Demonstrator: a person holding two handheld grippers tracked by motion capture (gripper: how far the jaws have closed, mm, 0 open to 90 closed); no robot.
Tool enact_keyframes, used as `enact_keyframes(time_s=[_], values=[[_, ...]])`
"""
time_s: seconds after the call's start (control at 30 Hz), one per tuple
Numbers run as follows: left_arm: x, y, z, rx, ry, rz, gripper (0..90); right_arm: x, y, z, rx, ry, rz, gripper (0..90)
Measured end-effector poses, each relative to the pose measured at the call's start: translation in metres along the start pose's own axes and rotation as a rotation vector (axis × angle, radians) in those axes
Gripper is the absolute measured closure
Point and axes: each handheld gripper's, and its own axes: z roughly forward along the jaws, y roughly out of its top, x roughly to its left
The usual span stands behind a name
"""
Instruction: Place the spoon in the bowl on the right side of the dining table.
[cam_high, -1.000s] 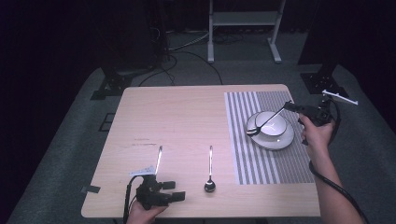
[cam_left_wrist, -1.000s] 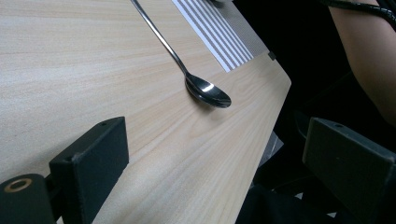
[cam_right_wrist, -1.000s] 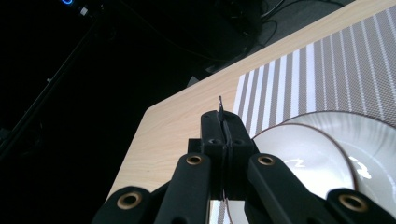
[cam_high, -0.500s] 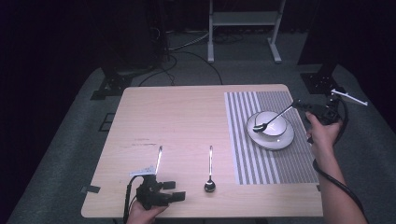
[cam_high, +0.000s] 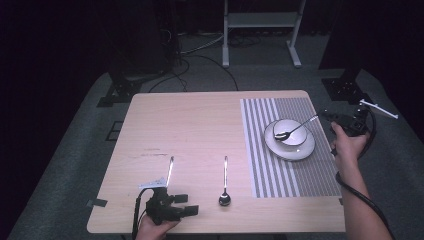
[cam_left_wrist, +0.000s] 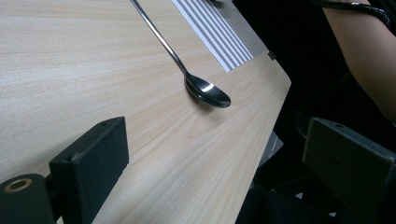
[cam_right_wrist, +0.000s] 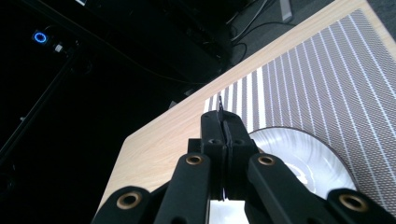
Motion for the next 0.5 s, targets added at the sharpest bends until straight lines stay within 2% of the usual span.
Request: enact_keyframes(time_s=[0.37,0.5], values=[[-0.001,0.000,0.001,0.004,0.003,0.005,5.5,-0.013,-0.001,-0.006,-0.036,-0.034,0.021,88.9],[-0.001,0.000,0.001,0.004,0.004,0.005,5.5,-0.021,-0.004,-0.006,-0.032,-0.047,0.031,88.9]])
